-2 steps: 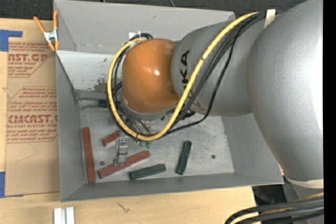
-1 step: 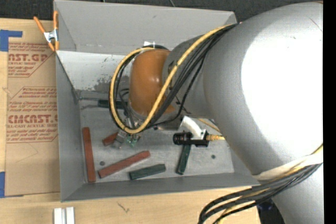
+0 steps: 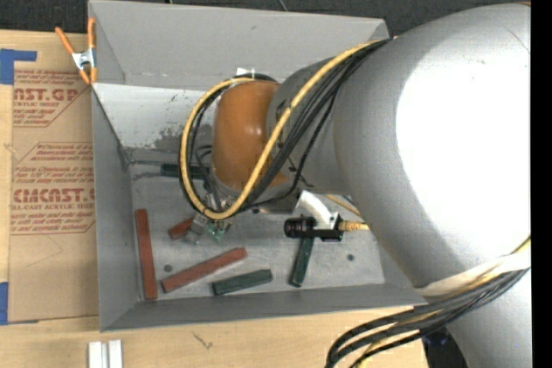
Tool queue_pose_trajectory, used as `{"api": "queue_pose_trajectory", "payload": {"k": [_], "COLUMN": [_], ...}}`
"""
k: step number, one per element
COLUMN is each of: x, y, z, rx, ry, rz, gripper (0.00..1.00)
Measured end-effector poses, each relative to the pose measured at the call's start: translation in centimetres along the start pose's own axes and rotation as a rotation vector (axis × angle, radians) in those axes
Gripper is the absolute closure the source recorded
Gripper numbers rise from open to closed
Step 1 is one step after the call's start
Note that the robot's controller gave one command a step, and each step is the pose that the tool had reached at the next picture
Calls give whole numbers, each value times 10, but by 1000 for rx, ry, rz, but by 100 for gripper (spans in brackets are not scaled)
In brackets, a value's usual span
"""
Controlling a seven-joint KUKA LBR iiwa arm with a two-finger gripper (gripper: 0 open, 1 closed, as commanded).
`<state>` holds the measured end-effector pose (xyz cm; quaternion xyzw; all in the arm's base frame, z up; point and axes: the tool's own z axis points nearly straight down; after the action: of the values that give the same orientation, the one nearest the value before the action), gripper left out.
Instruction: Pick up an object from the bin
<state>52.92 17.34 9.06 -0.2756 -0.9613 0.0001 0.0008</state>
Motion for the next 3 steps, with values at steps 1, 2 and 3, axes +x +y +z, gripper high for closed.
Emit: {"api": "queue_pose_trajectory", "payload": {"k": [1, 2, 3], "x": [-3, 15, 15], "y": [-4, 1, 1], "z": [-51, -63, -63], "rx": [5, 1, 0], "ry": [4, -1, -1], "rz": [-12, -22, -22], "gripper": [100, 0, 0]}}
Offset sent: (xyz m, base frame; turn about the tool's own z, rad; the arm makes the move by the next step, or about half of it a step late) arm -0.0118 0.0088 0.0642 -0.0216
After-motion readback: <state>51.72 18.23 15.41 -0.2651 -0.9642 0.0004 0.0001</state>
